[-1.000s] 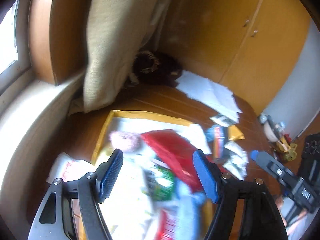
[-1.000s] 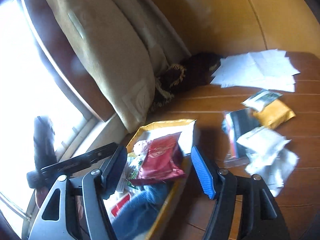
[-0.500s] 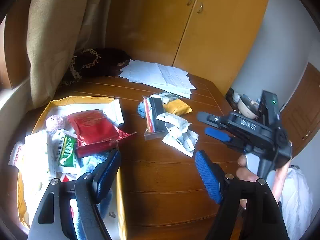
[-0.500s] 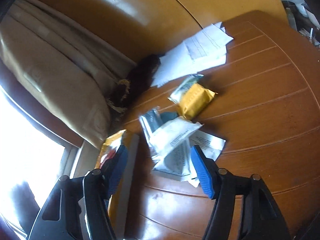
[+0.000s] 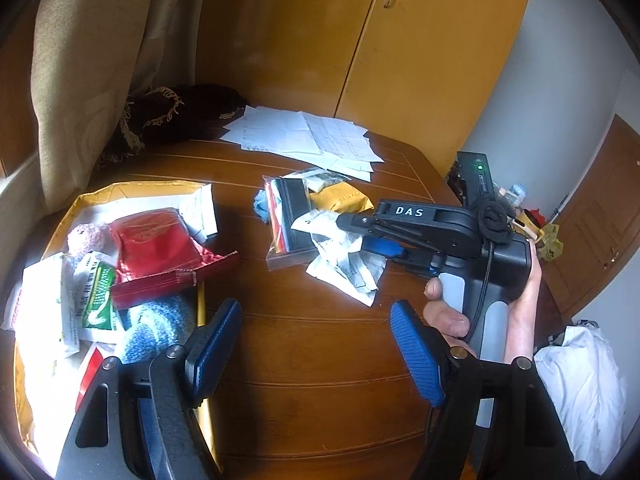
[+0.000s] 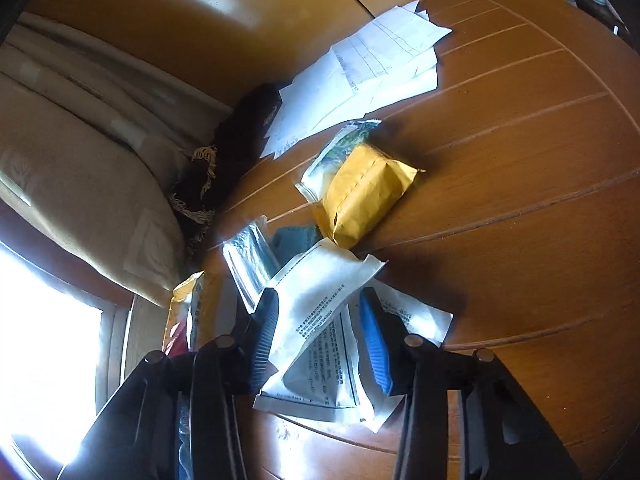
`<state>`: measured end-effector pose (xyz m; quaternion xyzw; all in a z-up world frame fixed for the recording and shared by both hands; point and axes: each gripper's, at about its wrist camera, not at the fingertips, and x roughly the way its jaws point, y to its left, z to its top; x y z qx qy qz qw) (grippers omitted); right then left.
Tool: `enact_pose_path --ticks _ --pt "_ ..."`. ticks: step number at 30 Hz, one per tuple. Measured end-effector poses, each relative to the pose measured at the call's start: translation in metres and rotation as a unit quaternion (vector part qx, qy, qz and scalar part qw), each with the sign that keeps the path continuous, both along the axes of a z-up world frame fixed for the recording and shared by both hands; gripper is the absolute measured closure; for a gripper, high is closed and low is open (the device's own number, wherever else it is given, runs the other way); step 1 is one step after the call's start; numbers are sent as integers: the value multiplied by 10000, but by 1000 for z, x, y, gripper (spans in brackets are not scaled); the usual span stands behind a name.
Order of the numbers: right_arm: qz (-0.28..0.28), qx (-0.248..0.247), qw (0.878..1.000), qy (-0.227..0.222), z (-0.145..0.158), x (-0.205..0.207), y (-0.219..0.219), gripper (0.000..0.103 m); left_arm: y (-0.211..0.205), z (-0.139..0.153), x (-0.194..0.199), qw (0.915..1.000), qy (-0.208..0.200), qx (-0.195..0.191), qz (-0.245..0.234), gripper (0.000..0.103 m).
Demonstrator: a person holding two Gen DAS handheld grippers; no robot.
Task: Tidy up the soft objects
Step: 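Grasp the white red-lettered strip with the right gripper while the left grasps a white paper packet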
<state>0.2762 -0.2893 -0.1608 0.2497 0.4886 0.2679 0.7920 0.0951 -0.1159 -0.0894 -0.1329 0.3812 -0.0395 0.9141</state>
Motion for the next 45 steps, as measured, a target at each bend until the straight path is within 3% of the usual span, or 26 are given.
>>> enact_pose_path --ticks 2,7,14,22,25,27,28,30,32,40,45 --pt "36 150 9999 38 -3 3 0 82 -5 -2 5 10000 48 10 -21 23" --pt "-63 414 9989 -186 9 0 -12 97 -18 -11 20 9997 235 27 -114 23" --pt "-502 592 9928 -911 38 -14 -39 99 -31 -32 57 9975 696 144 -36 23" --pt "-864 678 9868 -1187 50 -20 -56 99 -39 -40 93 9929 730 909 212 23" --pt "-850 755 9866 -1168 51 -20 -59 99 -51 -43 104 9892 602 1334 49 23" --pt "-816 794 9867 -1162 52 -19 -59 99 -57 -56 116 9856 774 1504 -74 23" --pt "-814 799 9866 -1171 52 -20 -60 99 -57 -61 120 9850 912 1462 -87 26" --pt "-841 781 9863 -1188 53 -20 -61 99 -56 -64 118 9862 960 1349 -69 41" --pt "-871 789 9859 -1189 52 -21 -62 99 -54 -61 112 9872 952 1279 -76 66" --pt "-798 755 9864 -1220 52 -24 -56 99 -37 -35 87 9960 657 606 48 69" --pt "-475 811 9878 -1242 51 -24 -47 99 -24 -12 53 9989 435 164 30 69"
